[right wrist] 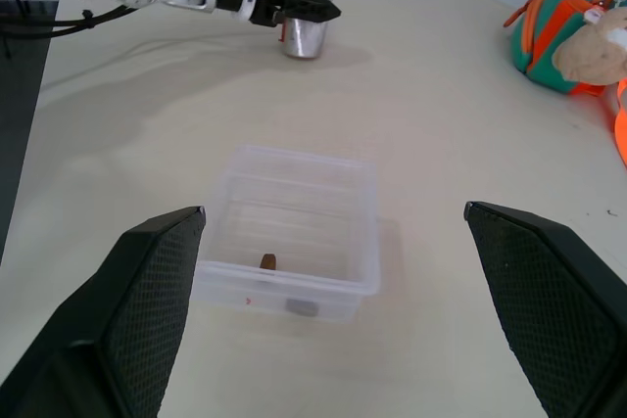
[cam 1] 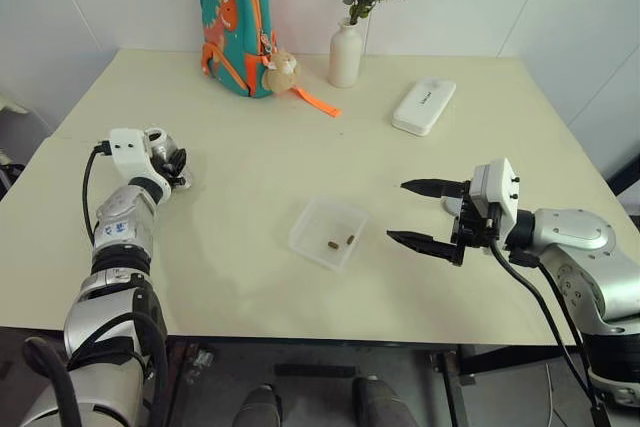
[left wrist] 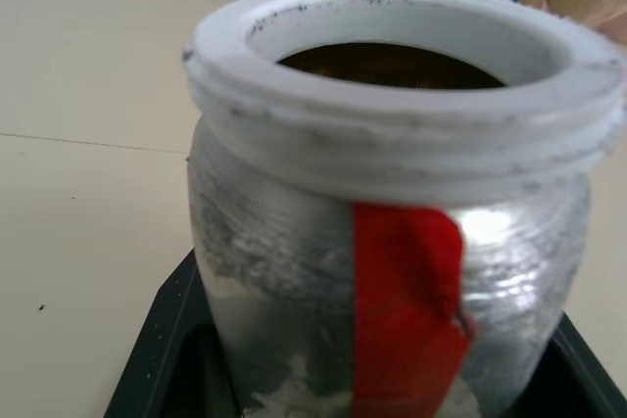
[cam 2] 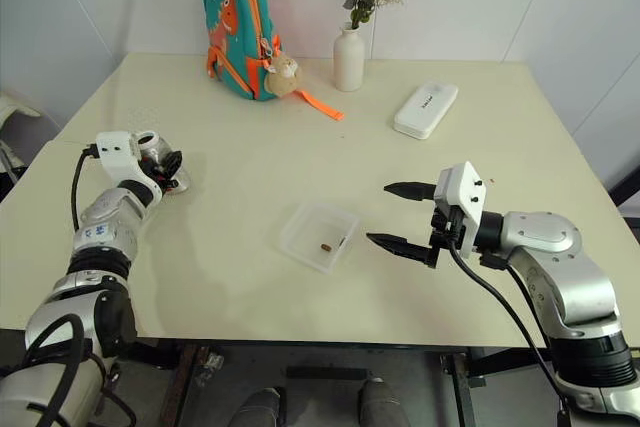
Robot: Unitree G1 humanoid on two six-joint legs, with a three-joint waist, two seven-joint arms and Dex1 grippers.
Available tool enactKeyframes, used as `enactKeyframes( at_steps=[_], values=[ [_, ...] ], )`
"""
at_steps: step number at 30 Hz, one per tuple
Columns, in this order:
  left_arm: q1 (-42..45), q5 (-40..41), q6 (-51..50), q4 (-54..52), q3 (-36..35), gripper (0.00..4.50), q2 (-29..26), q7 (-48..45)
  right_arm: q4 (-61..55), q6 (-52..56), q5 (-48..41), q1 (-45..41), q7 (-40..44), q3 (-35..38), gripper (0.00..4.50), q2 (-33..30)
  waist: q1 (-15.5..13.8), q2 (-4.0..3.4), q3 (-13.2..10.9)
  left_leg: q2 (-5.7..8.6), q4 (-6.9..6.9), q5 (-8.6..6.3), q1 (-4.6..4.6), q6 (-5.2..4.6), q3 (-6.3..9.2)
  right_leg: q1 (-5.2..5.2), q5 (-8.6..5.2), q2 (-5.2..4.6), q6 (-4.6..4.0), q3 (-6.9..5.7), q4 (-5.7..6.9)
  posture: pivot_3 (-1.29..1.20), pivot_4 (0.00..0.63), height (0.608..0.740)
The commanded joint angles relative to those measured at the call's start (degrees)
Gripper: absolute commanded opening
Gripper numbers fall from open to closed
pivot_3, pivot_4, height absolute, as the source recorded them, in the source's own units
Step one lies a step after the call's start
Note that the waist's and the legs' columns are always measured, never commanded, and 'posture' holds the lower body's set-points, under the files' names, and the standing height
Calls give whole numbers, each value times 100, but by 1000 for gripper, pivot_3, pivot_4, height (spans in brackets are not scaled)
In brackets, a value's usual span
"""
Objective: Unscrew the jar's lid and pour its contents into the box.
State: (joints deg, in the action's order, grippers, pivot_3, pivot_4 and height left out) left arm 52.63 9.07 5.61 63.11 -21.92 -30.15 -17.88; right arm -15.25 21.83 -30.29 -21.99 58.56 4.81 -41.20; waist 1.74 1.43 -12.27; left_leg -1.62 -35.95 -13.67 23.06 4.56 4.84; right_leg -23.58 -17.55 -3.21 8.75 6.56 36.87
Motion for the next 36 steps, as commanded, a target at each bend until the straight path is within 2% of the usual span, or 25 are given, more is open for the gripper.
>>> enactKeyframes(
  at_steps=[1,3,5,11,15,21,23,28,30,32,36],
  values=[
    [-223,37,478,-102,53,1979,-68,-235,-228,27,-77,23,-134,64,4463,62,-2,0,0,0,-1,0,0,0,0,0,0,0,0,0,1,0,150,740],
    [-407,121,711,-272,4,1979,-67,-271,-260,48,-83,50,-164,59,4463,86,4,0,0,0,-2,0,-1,1,-1,1,1,0,-2,1,2,0,150,740],
    [-509,78,628,-377,79,2710,-97,-279,-269,47,-77,55,-181,45,4500,101,3,0,0,-1,-2,1,-3,1,-1,1,2,0,-3,1,5,0,150,740],
    [-854,20,468,-931,269,4480,-209,-481,-288,76,-107,52,-204,1,4500,162,-1,0,1,-1,-3,2,-2,2,-1,1,2,0,-3,1,6,0,150,740],
    [-1258,39,149,-1700,241,4480,-321,-304,-313,87,-112,70,-213,-40,4500,196,13,0,1,-1,-1,2,-2,2,-1,0,2,0,-3,1,5,0,150,740],
    [-3194,263,-1033,-4554,155,4480,-718,-755,-472,153,-212,322,-164,-21,4500,159,73,0,1,-5,18,1,-6,3,-1,-2,-3,-2,-12,2,2,0,150,740],
    [-3693,140,-1136,-5147,98,4480,-918,-786,-482,163,-248,386,-132,23,4500,138,59,1,1,-6,15,1,-6,3,-1,-4,-3,-2,-13,1,5,0,150,740],
    [-5029,446,-1612,-6459,-556,4480,-1214,-1084,-341,74,-167,445,-58,43,4500,78,79,4,2,-7,17,1,-23,4,-7,12,0,-2,-24,2,-8,0,150,740],
    [-5515,839,-1208,-6970,-753,4480,-1379,-1904,-143,65,-132,285,3,34,4500,48,81,4,2,-7,21,1,-32,4,-13,17,-9,-4,-42,5,-15,0,150,740],
    [-5746,1210,-899,-7325,-816,4480,-1519,-2624,129,13,-50,87,149,-19,4500,-15,90,7,2,-11,24,3,-34,5,-16,22,-33,-3,-98,6,-31,0,150,740],
    [-5847,1432,-796,-7606,-698,4480,-1952,-3500,704,-137,135,-342,442,-172,4500,-52,80,9,1,-14,34,15,-40,-3,-32,42,-9,-5,-127,12,-91,0,150,740]
  ],
)
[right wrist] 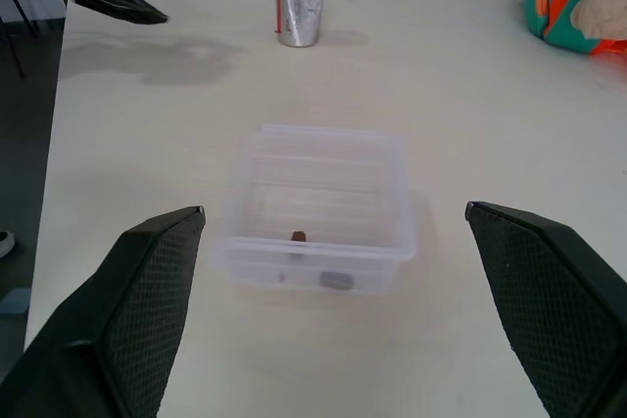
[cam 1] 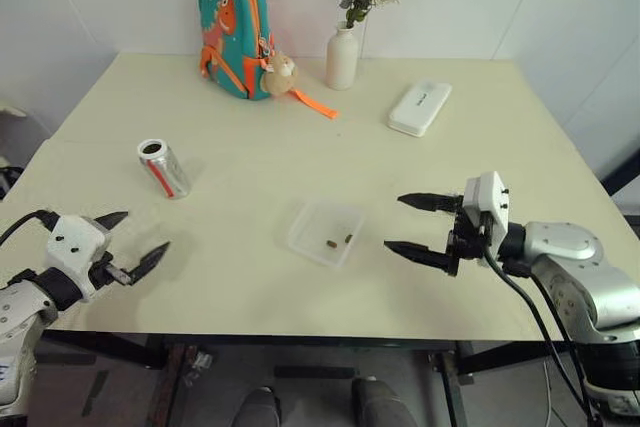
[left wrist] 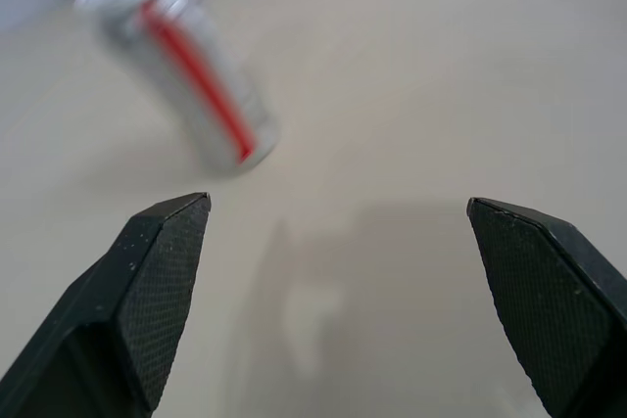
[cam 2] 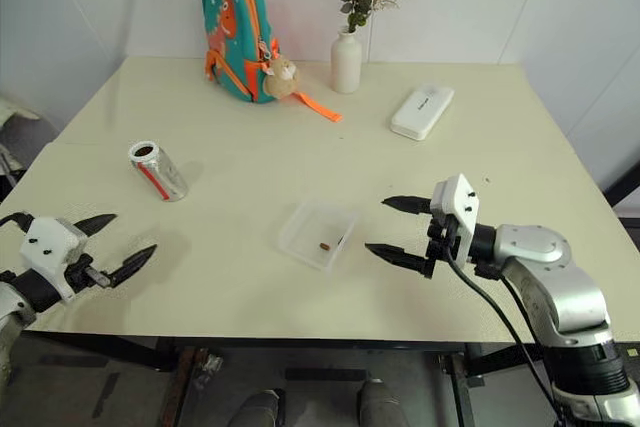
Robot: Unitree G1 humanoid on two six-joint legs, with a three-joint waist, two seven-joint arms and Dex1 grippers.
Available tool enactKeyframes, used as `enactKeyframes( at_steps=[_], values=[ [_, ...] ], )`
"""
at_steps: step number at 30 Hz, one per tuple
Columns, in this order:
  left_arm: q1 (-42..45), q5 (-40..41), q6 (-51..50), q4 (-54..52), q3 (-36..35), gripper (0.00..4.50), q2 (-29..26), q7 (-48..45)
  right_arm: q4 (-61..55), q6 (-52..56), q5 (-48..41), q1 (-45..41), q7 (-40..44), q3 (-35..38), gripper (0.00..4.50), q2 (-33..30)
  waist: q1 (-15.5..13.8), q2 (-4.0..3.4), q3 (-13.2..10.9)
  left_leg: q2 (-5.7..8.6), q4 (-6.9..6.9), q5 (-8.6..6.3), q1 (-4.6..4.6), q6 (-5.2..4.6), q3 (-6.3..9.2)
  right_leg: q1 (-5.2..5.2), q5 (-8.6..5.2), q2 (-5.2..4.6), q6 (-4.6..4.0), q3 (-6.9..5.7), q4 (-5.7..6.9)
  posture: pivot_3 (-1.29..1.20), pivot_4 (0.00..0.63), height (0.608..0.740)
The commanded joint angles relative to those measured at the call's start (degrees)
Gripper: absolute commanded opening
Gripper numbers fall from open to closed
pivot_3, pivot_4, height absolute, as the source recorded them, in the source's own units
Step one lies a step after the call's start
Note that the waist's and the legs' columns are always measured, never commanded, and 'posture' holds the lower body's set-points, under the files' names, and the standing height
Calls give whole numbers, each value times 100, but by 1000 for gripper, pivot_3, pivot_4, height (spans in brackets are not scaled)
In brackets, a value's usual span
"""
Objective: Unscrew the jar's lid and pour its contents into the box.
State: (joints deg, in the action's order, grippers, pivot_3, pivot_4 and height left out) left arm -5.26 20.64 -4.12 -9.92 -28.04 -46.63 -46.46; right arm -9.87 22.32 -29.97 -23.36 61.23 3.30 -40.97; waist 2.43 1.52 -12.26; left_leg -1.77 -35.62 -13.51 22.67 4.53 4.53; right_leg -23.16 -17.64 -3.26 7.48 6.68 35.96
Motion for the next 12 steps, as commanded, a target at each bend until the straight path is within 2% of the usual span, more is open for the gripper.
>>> enactKeyframes(
  at_steps=[1,7,9,11,12],
  values=[
    [8,449,188,-311,-78,4480,-413,-928,270,-205,139,-298,198,-45,4500,-63,23,0,0,-1,6,3,-2,-4,-6,4,6,0,-5,3,-13,0,150,740],
    [1144,965,-399,-46,317,4480,-602,-1234,502,-238,229,-341,378,62,4500,-248,57,4,-3,-1,44,0,-31,-5,-26,39,6,-5,-1,14,-53,0,150,740],
    [1270,958,-484,-25,405,4480,-569,-1237,526,-261,229,-314,425,93,4500,-270,110,4,-3,0,46,-11,-33,-10,-27,39,20,-7,30,16,-48,0,150,740],
    [1354,812,-319,49,495,4480,-577,-1315,492,-245,211,-283,466,138,4500,-309,138,4,-3,-2,50,-22,-38,-13,-28,35,42,-5,103,16,-38,0,150,740],
    [1435,804,-321,132,516,4480,-578,-1326,473,-221,206,-291,466,155,4500,-326,138,4,-3,-2,54,-25,-38,-15,-28,29,34,-4,104,15,-31,0,150,740]
  ],
)
